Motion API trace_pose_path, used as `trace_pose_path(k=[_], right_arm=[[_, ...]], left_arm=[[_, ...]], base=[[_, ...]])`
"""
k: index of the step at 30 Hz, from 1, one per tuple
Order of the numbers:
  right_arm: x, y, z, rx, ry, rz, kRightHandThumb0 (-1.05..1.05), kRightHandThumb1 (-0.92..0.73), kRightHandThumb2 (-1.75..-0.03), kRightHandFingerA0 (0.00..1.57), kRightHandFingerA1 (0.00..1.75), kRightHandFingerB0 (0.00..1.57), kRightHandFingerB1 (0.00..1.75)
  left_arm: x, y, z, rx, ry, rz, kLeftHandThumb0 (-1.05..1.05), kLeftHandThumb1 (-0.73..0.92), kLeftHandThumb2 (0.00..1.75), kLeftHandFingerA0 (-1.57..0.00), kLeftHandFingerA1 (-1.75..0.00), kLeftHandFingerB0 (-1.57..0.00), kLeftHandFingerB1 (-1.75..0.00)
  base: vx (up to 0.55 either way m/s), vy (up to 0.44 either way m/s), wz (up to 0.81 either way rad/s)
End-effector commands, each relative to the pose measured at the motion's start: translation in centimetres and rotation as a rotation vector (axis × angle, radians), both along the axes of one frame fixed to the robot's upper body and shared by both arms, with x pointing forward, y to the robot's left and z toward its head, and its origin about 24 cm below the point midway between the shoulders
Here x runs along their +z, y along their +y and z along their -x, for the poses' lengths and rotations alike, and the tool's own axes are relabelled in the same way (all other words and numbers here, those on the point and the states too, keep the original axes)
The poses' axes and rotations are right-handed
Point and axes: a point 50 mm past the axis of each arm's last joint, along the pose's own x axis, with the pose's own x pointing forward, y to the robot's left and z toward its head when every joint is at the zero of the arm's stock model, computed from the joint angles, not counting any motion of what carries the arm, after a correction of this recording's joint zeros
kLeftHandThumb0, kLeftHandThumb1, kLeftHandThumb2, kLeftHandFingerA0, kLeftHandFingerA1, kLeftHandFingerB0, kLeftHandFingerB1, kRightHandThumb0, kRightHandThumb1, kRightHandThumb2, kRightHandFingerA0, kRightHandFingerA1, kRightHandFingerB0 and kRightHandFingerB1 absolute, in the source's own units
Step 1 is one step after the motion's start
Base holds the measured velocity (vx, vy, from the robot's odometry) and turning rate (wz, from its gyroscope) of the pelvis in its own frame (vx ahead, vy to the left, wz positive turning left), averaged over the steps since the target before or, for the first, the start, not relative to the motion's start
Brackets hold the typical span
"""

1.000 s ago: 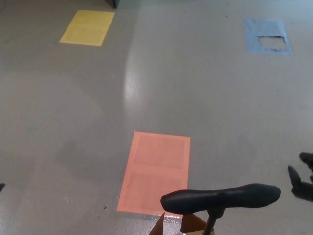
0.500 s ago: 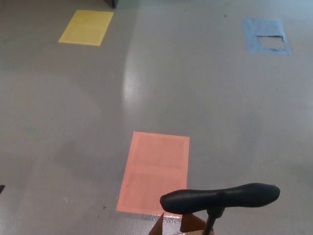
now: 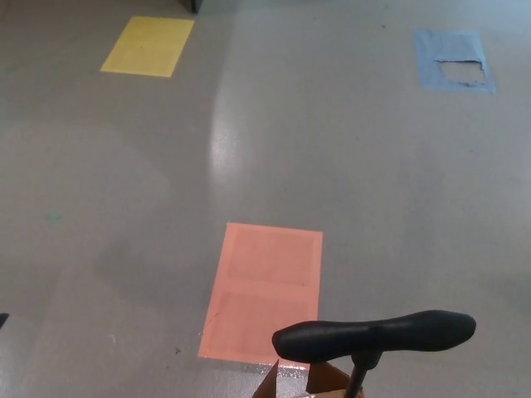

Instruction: An air pump is kept on top of a storage box on the floor and the robot uses its right hand to press down on the handle of the pump to compress it

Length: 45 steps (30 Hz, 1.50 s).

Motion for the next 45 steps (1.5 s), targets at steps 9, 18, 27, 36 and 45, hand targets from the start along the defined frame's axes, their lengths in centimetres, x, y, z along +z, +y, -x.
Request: trace_pose_path(k=[9,18,27,36,45], right_arm=[[17.3,3.2,9.5,0.111,-0.589,0.226,-0.35,-0.52,-1.11,0.0,0.48,0.0,0.47],[20.7,7.0,11.7,0.256,-0.599,0.501,-0.78,-0.92,-0.73,0.11,0.27,0.12,0.24],[22.1,11.4,13.7,0.43,-0.626,0.683,-0.86,-0.82,-1.13,0.08,0.27,0.11,0.27],[20.7,15.9,15.3,0.588,-0.587,0.853,-0.72,-0.76,-1.15,0.02,0.33,0.02,0.3],[19.1,18.8,15.6,0.751,-0.518,0.984,-0.84,-0.81,-1.13,0.07,0.25,0.07,0.23]], left_arm=[[0.1,0.4,0.3,-0.04,0.017,-0.022,-0.56,0.8,0.64,-0.26,-0.33,-0.22,-0.29],[0.1,0.4,0.4,-0.033,0.013,-0.015,-0.57,0.8,0.63,-0.27,-0.33,-0.23,-0.29],[0.2,0.4,0.3,-0.031,0.012,-0.019,-0.57,0.79,0.63,-0.27,-0.32,-0.23,-0.29],[0.1,0.4,0.4,-0.042,0.019,-0.023,-0.57,0.8,0.64,-0.25,-0.32,-0.22,-0.29],[0.1,0.4,0.3,-0.041,0.017,-0.023,-0.57,0.8,0.63,-0.26,-0.32,-0.23,-0.29]], base=[[0.0,0.0,0.0],[0.0,0.0,0.0],[0.0,0.0,0.0],[0.0,0.0,0.0],[0.0,0.0,0.0]])
